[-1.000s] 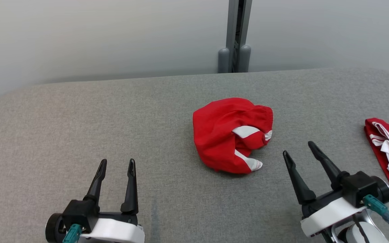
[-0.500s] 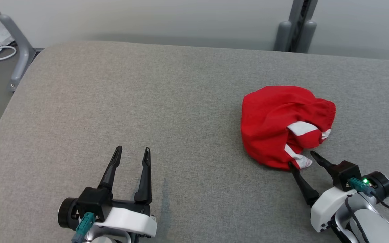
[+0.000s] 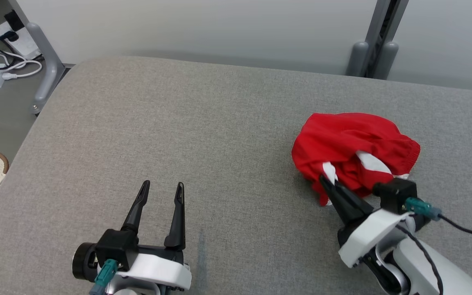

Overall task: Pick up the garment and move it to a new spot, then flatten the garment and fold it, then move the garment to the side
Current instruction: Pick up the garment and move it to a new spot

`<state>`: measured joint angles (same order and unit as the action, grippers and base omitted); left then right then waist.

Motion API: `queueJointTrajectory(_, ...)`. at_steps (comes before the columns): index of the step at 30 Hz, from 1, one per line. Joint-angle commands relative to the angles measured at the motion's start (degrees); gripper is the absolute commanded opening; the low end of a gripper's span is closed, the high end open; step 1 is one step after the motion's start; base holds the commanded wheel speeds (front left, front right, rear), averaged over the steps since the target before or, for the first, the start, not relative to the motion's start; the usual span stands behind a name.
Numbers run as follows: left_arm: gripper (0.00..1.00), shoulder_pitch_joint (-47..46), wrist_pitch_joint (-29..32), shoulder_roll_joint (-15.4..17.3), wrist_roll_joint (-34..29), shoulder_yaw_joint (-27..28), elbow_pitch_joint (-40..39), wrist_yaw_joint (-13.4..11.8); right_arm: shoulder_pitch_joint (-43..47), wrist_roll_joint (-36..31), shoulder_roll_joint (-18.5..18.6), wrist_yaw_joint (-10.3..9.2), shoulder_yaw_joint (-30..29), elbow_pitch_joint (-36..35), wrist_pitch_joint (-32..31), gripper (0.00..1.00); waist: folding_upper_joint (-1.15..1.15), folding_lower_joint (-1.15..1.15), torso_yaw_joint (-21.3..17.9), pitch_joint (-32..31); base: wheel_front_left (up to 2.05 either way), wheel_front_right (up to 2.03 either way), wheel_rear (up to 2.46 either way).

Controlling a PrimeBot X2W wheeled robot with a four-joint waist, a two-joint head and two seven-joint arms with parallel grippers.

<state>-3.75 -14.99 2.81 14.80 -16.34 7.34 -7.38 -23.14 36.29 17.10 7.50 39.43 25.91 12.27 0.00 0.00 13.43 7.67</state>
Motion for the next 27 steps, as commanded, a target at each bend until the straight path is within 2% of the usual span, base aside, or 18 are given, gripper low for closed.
queueJointTrajectory(1,1.0,0.44,-0.18,0.21,0.08,0.19,-0.17,-0.16,-1.95,1.31,0.23,0.0,0.06,-1.31,0.66,0.0,0.0,0.0,0.26,-0.72,0.0,0.0,0.0)
queueJointTrajectory(6,1.0,0.75,-0.18,0.21,0.09,-0.48,0.18,0.22,-8.91,0.71,-0.89,0.0,-2.23,-3.0,2.3,0.0,0.0,0.0,1.47,-2.04,0.0,0.0,0.0)
queueJointTrajectory(11,1.0,1.91,-0.18,0.21,-0.57,0.44,0.0,0.38,-15.16,-4.25,-3.91,0.0,-11.17,-8.48,3.04,0.0,0.0,0.0,2.63,-3.0,0.0,0.0,0.0)
queueJointTrajectory(15,1.0,2.12,-0.18,0.21,-0.5,0.64,-0.13,0.51,-15.9,-8.79,-6.67,0.0,-18.89,-13.62,3.01,0.0,0.0,0.0,3.13,-3.29,0.0,0.0,0.0)
queueJointTrajectory(17,1.0,2.39,-0.18,0.21,-0.31,0.51,-0.16,0.44,-14.85,-10.36,-7.76,0.01,-20.33,-15.35,3.02,0.0,0.0,0.0,3.31,-3.37,0.0,0.0,0.0)
queueJointTrajectory(21,1.0,2.66,-0.18,0.21,0.07,0.41,-0.23,0.17,-11.07,-11.47,-7.69,0.0,-15.51,-13.71,3.03,0.0,0.0,0.0,3.26,-3.42,0.0,0.0,0.0)
queueJointTrajectory(27,1.0,2.22,-0.18,0.21,0.52,0.33,-0.32,-0.03,-5.57,-8.48,-6.56,0.0,-4.23,-4.78,-0.4,0.0,0.0,0.0,2.39,-2.86,0.0,0.0,0.0)
